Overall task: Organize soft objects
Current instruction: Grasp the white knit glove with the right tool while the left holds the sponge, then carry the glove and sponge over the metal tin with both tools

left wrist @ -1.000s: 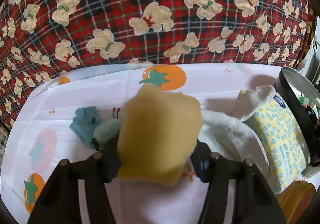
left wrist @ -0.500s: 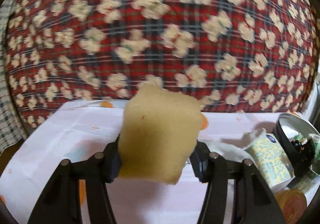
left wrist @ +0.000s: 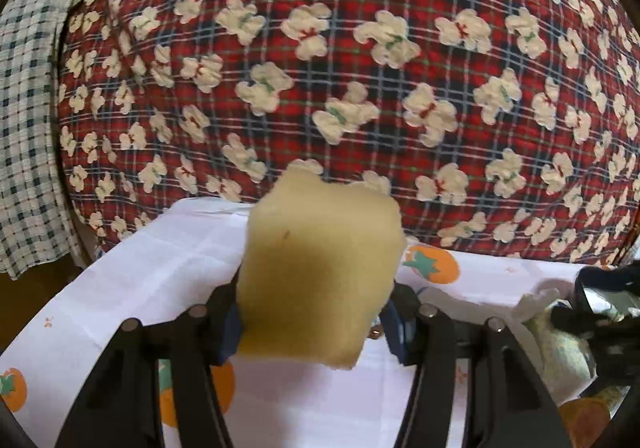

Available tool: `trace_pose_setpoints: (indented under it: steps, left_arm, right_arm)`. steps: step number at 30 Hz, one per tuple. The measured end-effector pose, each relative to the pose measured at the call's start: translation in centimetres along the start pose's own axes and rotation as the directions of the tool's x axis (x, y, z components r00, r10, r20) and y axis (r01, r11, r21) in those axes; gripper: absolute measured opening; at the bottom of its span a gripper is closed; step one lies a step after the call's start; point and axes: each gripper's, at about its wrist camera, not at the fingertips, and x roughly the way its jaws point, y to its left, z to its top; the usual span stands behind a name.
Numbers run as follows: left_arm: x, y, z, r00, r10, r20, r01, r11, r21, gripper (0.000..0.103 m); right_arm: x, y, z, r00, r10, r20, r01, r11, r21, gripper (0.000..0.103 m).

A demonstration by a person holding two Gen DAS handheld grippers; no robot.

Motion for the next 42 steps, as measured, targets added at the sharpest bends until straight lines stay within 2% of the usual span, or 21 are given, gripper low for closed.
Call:
trace_pose_setpoints:
  steps: [2, 5, 8, 11, 12, 13, 14, 17, 20, 22, 24, 26, 29, 31, 33, 38, 42]
  left_arm:
    - [0.0, 0.8, 0.2, 1.000, 0.012, 0.002, -0.012, 1.000, -0.013, 0.057]
    - [0.3, 1.8, 0.3, 1.000, 0.028, -0.003, -0.028, 0.999, -0.039, 0.057]
    - [0.6, 2.7, 0.5, 0.999, 0.035, -0.015, -0.036, 0.997, -0.069, 0.057]
    - [0.7, 3.4, 0.6, 0.999, 0.029, -0.022, -0.031, 0.995, -0.099, 0.057]
    - [0.6, 3.5, 0.6, 0.999, 0.027, -0.021, -0.029, 0.994, -0.106, 0.057]
    - [0.6, 3.5, 0.6, 0.999, 0.025, -0.019, -0.027, 0.994, -0.110, 0.057]
    - [0.5, 3.6, 0.7, 1.000, 0.025, -0.018, -0.027, 0.993, -0.114, 0.057]
    - [0.5, 3.8, 0.8, 1.000, 0.022, -0.018, -0.024, 0.992, -0.126, 0.057]
    - [0.5, 3.9, 0.7, 1.000, 0.021, -0.018, -0.023, 0.991, -0.134, 0.057]
    - [0.5, 4.0, 0.7, 1.000, 0.022, -0.015, -0.023, 0.990, -0.139, 0.057]
    - [0.3, 4.2, 0.7, 1.000, 0.023, -0.004, -0.024, 0.989, -0.146, 0.057]
    - [0.1, 4.4, 0.7, 1.000, 0.029, 0.006, -0.028, 0.988, -0.155, 0.057]
    - [0.0, 4.8, 0.5, 0.999, 0.043, 0.018, -0.039, 0.983, -0.177, 0.057]
    - [-0.2, 4.8, 0.3, 0.998, 0.048, 0.032, -0.041, 0.983, -0.180, 0.057]
    - [-0.5, 4.5, 0.0, 0.997, 0.055, 0.050, -0.045, 0.984, -0.174, 0.057]
    - [-1.5, 4.2, -1.0, 0.998, 0.044, 0.053, -0.034, 0.985, -0.169, 0.057]
    - [-2.3, 4.2, -1.6, 0.997, 0.058, 0.055, -0.049, 0.986, -0.159, 0.057]
  right_arm:
    - [2.8, 0.1, 1.0, 0.994, 0.038, -0.103, -0.039, 0.999, -0.005, 0.072]
    - [6.8, 0.6, 1.7, 0.968, 0.067, -0.243, -0.071, 0.997, -0.010, 0.072]
    - [9.6, 1.5, 2.1, 0.951, 0.015, -0.309, -0.041, 0.996, -0.076, 0.072]
    - [12.2, 2.2, 2.2, 0.927, -0.078, -0.366, 0.020, 0.987, -0.158, 0.071]
    - [12.9, 2.1, 2.1, 0.916, -0.082, -0.392, 0.021, 0.987, -0.159, 0.060]
    - [12.9, 2.0, 2.3, 0.913, -0.029, -0.406, -0.023, 0.992, -0.124, 0.038]
    - [12.7, 2.0, 2.4, 0.908, -0.002, -0.420, -0.047, 0.993, -0.107, 0.026]
    - [11.7, 2.2, 2.6, 0.905, 0.006, -0.425, -0.051, 0.994, -0.095, 0.021]
    - [8.4, 1.6, 3.6, 0.937, 0.114, -0.330, -0.116, 0.993, 0.016, 0.021]
    - [5.4, 1.0, 4.4, 0.958, 0.197, -0.207, -0.178, 0.978, 0.108, 0.021]
    - [2.1, 0.7, 4.8, 0.968, 0.243, -0.067, -0.227, 0.955, 0.190, 0.021]
    - [-0.8, 1.2, 4.5, 0.967, 0.243, 0.076, -0.255, 0.939, 0.232, 0.021]
    - [-3.7, 2.7, 2.6, 0.955, 0.206, 0.214, -0.260, 0.928, 0.268, 0.021]
    - [-5.1, 3.5, 0.6, 0.927, 0.209, 0.311, -0.298, 0.914, 0.274, 0.021]
    - [-6.3, 5.0, -1.8, 0.896, 0.186, 0.403, -0.303, 0.919, 0.251, 0.021]
    - [-6.5, 6.2, -5.2, 0.870, 0.099, 0.484, -0.256, 0.928, 0.271, 0.021]
    - [-6.2, 6.7, -7.0, 0.850, 0.075, 0.522, -0.234, 0.941, 0.246, 0.021]
